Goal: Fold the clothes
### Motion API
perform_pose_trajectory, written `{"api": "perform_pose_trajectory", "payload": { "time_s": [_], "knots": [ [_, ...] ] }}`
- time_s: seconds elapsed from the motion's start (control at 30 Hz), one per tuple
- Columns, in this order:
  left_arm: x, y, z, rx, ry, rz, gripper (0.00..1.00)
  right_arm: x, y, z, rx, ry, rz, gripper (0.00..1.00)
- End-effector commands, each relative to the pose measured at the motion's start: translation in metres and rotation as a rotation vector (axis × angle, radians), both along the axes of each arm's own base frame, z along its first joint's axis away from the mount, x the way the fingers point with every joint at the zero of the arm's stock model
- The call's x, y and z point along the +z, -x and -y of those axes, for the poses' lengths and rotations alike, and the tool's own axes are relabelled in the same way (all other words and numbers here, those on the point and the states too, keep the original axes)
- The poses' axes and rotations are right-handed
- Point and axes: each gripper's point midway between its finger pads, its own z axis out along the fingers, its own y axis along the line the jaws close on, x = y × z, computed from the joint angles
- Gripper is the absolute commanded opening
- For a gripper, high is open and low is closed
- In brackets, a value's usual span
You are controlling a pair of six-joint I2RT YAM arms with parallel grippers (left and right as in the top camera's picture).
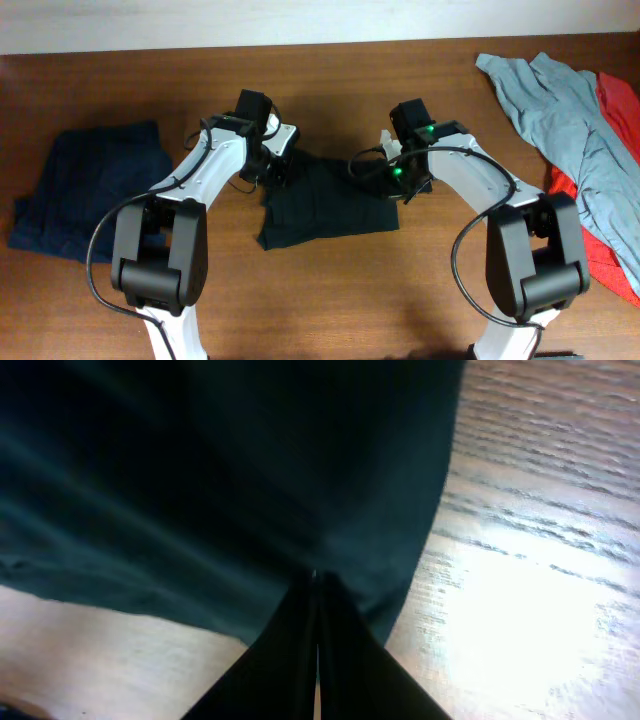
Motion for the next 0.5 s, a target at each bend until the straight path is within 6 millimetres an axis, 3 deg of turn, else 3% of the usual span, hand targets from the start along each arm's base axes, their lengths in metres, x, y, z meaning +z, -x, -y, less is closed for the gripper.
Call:
{"api": "perform_pose_trajectory", "payload": {
  "time_s": [0.0,0.2,0.37,0.47],
  "knots": [
    [-0.006,0.003,-0.003,-0.001,-0.012,-0.015,0.01,-0.019,0.007,-0.001,0.022,-0.005,-0.05,0.04],
    [-0.006,0.003,-0.003,-0.001,-0.012,-0.015,0.01,-0.046,0.015,0.004,0.018,0.026,-0.125,0.04],
    [-0.004,0.006,-0.005,0.001,-0.018,-0.03,0.0,-0.051,0.015,0.025,-0.057,0.145,-0.132,0.04],
    [-0.002,0.007,-0.021,0.026,-0.068,-0.053,0.01,-0.051,0.018,0.027,-0.057,0.159,-0.144,0.04]
  ]
}}
